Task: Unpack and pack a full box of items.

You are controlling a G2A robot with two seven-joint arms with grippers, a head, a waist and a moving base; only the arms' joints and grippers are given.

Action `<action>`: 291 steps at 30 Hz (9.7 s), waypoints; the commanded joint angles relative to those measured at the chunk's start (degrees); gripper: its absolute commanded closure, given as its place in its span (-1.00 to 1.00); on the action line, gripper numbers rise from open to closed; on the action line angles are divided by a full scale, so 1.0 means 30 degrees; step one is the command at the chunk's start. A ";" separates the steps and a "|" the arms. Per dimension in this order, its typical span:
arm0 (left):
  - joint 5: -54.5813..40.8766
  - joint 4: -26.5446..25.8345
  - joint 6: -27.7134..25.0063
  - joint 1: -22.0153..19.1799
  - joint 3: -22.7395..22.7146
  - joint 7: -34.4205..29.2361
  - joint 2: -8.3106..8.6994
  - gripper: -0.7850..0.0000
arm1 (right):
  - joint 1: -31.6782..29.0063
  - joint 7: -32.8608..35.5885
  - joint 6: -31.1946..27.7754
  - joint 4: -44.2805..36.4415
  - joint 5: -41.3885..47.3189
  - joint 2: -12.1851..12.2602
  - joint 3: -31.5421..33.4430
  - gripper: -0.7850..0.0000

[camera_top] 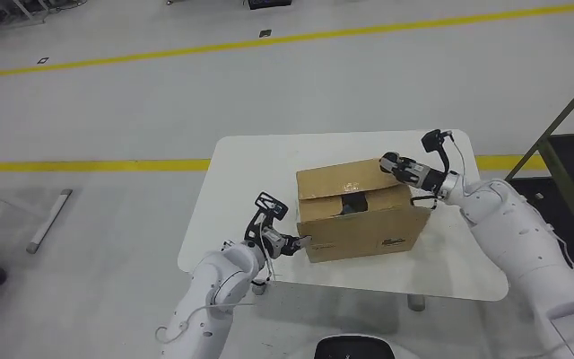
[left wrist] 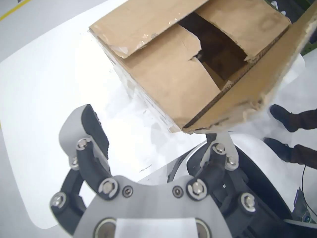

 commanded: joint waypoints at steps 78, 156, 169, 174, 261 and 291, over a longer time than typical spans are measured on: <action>0.9598 0.5207 0.2860 -0.0725 0.2038 0.2494 -0.0161 -1.00 | -0.4917 -0.4430 0.5479 -0.6338 -0.7680 -0.0101 -0.0897 1.00; 1.0250 0.9788 0.4061 -0.8303 0.8305 1.1737 -0.4322 -1.00 | -0.8719 -0.3943 0.5539 -0.9837 -0.4778 0.1613 0.8151 1.00; 0.9974 1.1394 0.3107 -0.9517 1.1407 1.2486 -0.5999 -1.00 | -1.2175 -0.4084 0.5760 -1.0994 -0.3714 0.2139 1.1497 1.00; 0.9741 1.1979 0.3113 -0.9928 1.2311 1.2621 -0.6759 -1.00 | -1.3032 -0.3958 0.5440 -1.1145 -0.3253 0.2241 1.2167 1.00; 1.5646 -0.0192 0.3042 -0.0162 -0.0144 0.5587 -0.3690 -1.00 | -0.6319 1.5384 1.5262 -1.3885 0.7796 0.2760 0.3213 -0.96; 1.5646 -0.0192 0.3042 -0.0162 -0.0144 0.5587 -0.3690 -1.00 | -0.3501 1.5594 1.5884 -1.1111 0.8019 0.2167 -0.0597 0.25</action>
